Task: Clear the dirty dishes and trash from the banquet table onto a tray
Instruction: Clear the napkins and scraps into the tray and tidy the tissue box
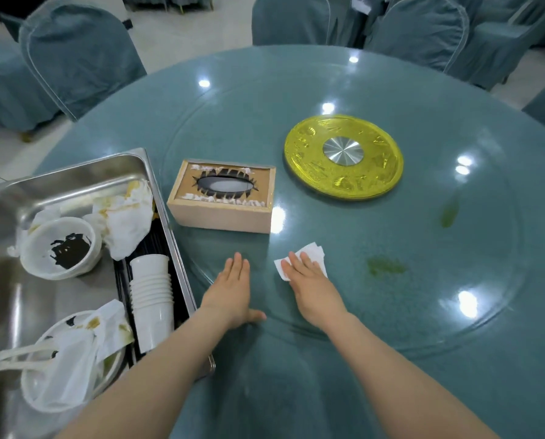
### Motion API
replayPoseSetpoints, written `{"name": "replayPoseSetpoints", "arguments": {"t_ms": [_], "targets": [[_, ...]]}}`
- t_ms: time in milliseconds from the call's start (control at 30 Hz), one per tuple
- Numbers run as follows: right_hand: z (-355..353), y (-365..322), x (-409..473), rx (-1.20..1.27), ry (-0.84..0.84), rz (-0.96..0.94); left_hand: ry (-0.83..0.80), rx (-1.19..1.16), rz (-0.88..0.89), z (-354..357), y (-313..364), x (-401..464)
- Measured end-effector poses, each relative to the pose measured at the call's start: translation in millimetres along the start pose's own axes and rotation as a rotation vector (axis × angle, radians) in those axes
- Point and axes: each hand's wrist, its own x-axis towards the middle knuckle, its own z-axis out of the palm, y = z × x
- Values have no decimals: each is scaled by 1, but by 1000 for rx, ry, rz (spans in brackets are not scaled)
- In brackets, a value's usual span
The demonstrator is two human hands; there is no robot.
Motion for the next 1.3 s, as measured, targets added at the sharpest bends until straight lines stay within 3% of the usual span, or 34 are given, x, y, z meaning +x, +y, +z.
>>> {"name": "replayPoseSetpoints", "arguments": {"t_ms": [233,367,533,700,767,1067,1300], "targets": [[-13,-4,-38,182,-43,-85,-21,-24,-64,-25,-28,8],[-62,8,-48,484,183,123,53,-184,-191,-16,3,9],[-86,70,-52,398,450,429,74,-117,-207,29,43,-10],[-50,101,-51,202,315,612,59,-44,-202,22,35,0],[-39,91,-37,169,340,638,48,-22,-195,20,32,4],[5,-24,8,241,191,149,88,-29,-157,14,4,11],[-5,-10,-23,363,139,21,126,-37,-149,17,3,4]]}}
